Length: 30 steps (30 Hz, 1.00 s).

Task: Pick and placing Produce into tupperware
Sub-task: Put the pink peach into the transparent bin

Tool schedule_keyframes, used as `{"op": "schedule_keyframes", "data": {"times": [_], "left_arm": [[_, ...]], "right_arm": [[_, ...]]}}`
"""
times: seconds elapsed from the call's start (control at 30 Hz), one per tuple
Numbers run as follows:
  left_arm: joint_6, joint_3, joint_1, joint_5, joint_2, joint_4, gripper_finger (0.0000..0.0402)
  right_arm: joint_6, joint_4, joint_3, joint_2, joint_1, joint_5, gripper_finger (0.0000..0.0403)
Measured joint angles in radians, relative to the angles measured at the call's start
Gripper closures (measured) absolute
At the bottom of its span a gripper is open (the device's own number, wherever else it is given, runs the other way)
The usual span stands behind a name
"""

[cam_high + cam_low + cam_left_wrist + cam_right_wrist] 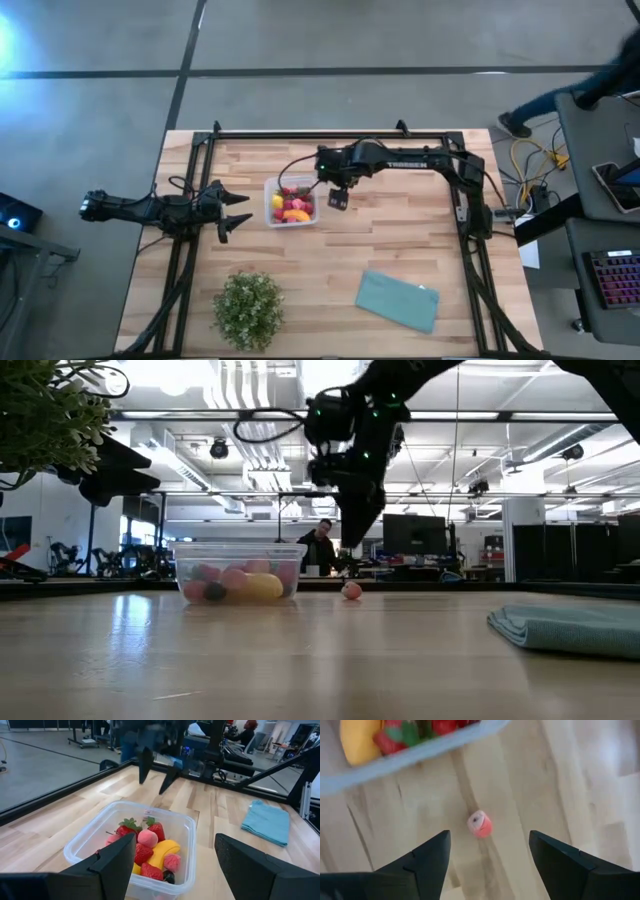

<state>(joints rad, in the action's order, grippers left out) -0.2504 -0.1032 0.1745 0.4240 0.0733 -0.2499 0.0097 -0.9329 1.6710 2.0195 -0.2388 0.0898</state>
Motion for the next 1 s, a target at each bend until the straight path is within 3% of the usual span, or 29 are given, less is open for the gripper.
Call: {"op": "schedule_keyframes", "data": {"times": [0.23, 0.43, 1.0], "left_arm": [[0.000, 0.000, 0.000, 0.000, 0.001, 0.002, 0.0143], [0.000, 0.000, 0.000, 0.000, 0.000, 0.003, 0.0143], [0.000, 0.000, 0.000, 0.000, 0.001, 0.002, 0.0143]], "right_arm": [[-0.172, 0.128, -0.127, -0.013, 0.001, -0.019, 0.0141], [-0.196, 0.261, -0.208, -0.009, -0.001, -0.010, 0.0144], [-0.202, 0.363, -0.307, -0.006, -0.019, -0.011, 0.0177]]}}
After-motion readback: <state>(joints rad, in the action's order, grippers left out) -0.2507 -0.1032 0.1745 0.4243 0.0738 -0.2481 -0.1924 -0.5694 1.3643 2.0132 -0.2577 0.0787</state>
